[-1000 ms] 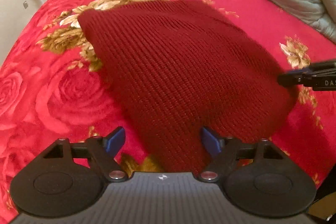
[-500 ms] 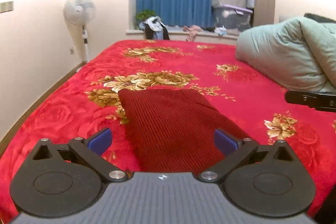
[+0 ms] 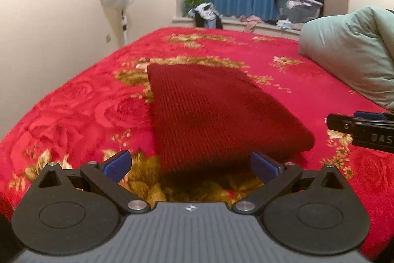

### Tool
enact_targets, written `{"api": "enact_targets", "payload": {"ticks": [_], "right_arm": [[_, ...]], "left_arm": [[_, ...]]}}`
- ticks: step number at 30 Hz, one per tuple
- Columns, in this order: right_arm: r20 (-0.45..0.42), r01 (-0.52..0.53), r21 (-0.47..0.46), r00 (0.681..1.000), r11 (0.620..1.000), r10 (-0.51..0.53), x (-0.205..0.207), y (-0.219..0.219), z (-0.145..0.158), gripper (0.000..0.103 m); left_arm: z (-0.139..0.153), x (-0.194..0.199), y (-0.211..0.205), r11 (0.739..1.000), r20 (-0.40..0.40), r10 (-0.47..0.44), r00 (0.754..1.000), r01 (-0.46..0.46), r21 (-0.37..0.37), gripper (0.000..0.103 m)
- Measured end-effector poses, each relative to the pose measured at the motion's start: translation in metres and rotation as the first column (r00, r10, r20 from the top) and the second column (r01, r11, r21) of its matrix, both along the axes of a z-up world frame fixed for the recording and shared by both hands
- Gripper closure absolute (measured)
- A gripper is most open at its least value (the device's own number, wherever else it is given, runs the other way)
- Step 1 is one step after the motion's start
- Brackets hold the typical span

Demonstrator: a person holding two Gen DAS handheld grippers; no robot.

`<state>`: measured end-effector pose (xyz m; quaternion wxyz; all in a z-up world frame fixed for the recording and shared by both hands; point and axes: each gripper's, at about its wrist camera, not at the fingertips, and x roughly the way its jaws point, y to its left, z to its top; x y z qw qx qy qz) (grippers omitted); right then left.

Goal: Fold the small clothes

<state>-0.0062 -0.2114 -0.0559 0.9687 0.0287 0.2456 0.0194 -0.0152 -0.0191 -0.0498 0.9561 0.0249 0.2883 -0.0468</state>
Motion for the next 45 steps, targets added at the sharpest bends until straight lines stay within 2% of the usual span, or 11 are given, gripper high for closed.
{"api": "enact_targets", "payload": {"ticks": [11,45], "right_arm": [[-0.016,-0.048,-0.008,0.999,0.999,0.047,0.01,0.013,-0.005,0.033],[-0.037,-0.097,-0.031,0.995,0.995,0.096,0.009,0.019,-0.009,0.033]], "left_arm": [[-0.013,0.019,0.003,0.997,-0.082,0.07,0.994,-0.072,-0.014,0.0],[-0.013,0.017,0.002,0.999,-0.074,0.044,0.996,-0.044,-0.005,0.0]]}}
